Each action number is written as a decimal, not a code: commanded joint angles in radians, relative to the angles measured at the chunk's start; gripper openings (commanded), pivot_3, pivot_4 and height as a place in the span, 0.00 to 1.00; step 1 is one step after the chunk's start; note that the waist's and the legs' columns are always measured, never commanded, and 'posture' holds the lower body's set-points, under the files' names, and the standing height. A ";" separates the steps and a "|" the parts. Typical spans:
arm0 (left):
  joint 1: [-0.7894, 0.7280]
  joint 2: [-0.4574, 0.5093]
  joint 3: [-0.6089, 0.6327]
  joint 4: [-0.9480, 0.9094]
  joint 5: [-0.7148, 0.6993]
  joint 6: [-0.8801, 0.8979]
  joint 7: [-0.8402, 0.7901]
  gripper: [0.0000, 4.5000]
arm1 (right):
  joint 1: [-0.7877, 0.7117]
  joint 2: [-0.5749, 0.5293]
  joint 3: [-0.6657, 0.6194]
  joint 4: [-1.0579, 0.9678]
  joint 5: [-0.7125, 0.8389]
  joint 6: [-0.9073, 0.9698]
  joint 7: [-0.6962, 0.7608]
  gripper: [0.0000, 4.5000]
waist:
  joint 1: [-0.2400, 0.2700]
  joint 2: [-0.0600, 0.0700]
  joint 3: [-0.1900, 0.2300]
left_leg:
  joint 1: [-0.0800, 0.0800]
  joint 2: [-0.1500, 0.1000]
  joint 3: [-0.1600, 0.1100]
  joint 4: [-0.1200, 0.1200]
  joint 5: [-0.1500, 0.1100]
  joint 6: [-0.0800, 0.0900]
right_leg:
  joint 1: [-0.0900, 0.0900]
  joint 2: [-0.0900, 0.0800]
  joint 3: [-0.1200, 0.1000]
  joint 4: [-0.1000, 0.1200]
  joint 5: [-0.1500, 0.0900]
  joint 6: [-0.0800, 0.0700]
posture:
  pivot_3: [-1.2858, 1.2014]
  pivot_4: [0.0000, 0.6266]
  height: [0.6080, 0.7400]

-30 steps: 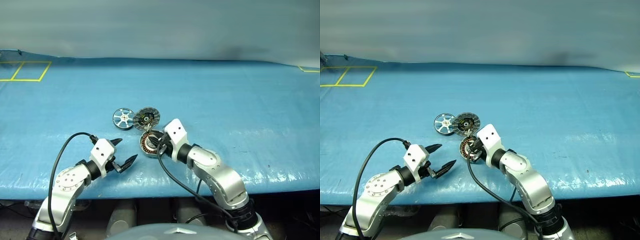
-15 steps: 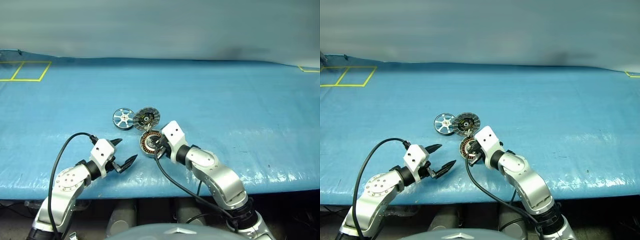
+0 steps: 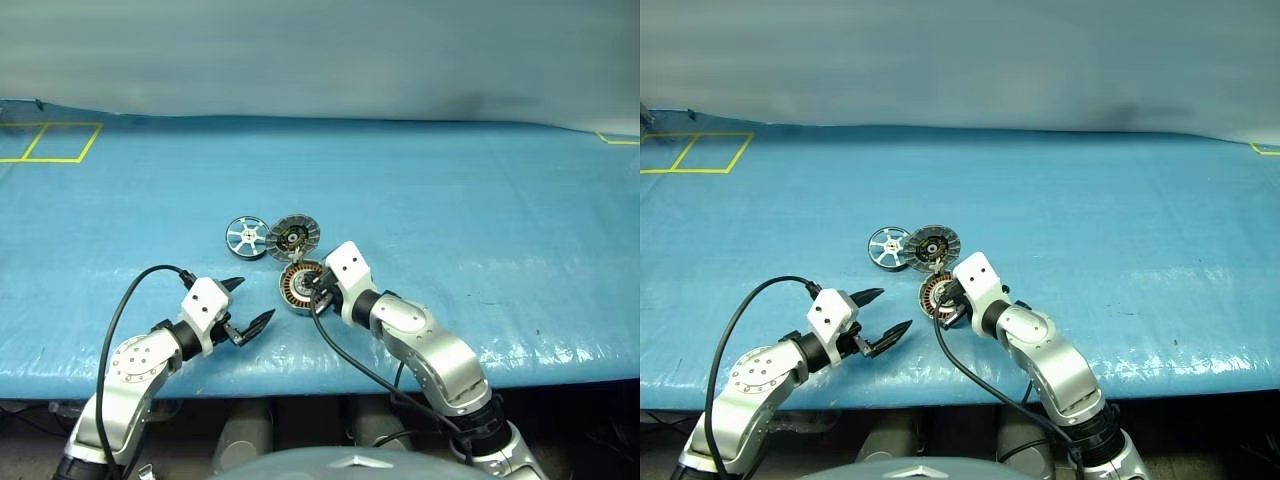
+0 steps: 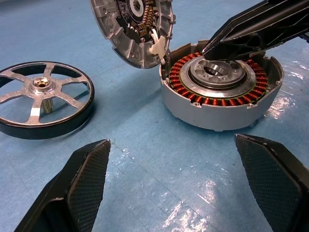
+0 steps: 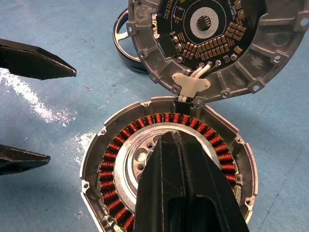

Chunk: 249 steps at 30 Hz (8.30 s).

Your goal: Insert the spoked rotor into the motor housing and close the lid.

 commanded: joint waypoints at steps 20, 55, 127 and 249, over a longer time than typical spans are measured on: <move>-0.003 0.002 0.011 -0.048 -0.008 -0.001 0.004 1.00 | -0.015 0.009 0.040 0.026 -0.005 -0.058 0.032 0.01 | 0.000 0.000 0.000 | 0.000 0.000 0.000 0.000 0.000 0.000 | 0.000 0.000 0.000 0.000 0.000 0.000 | 0.52 0.24 1.00; -0.222 0.293 0.203 0.032 -0.146 0.192 -0.180 1.00 | 0.011 -0.106 -0.052 -0.171 0.070 0.021 0.045 0.01 | 0.000 -0.001 0.002 | -0.001 0.000 -0.002 0.000 0.000 0.000 | -0.001 0.000 -0.002 0.000 -0.001 -0.001 | 0.52 0.24 1.00; -1.318 0.069 -0.631 0.878 0.906 0.028 -0.792 0.57 | 0.013 -0.113 -0.023 -0.132 0.047 0.013 0.071 0.00 | -0.006 -0.008 0.008 | -0.003 -0.001 -0.004 0.007 0.000 0.001 | 0.000 0.003 -0.001 0.007 0.003 0.009 | 0.52 0.24 1.00; -0.640 0.140 -0.144 0.087 -0.109 0.426 -0.417 0.28 | 0.329 -0.127 -0.213 -0.005 0.153 -0.518 0.250 0.00 | 0.008 -0.009 0.008 | 0.003 0.000 -0.003 0.009 0.002 0.000 | 0.002 0.002 0.000 0.015 -0.003 -0.002 | 0.52 0.24 1.00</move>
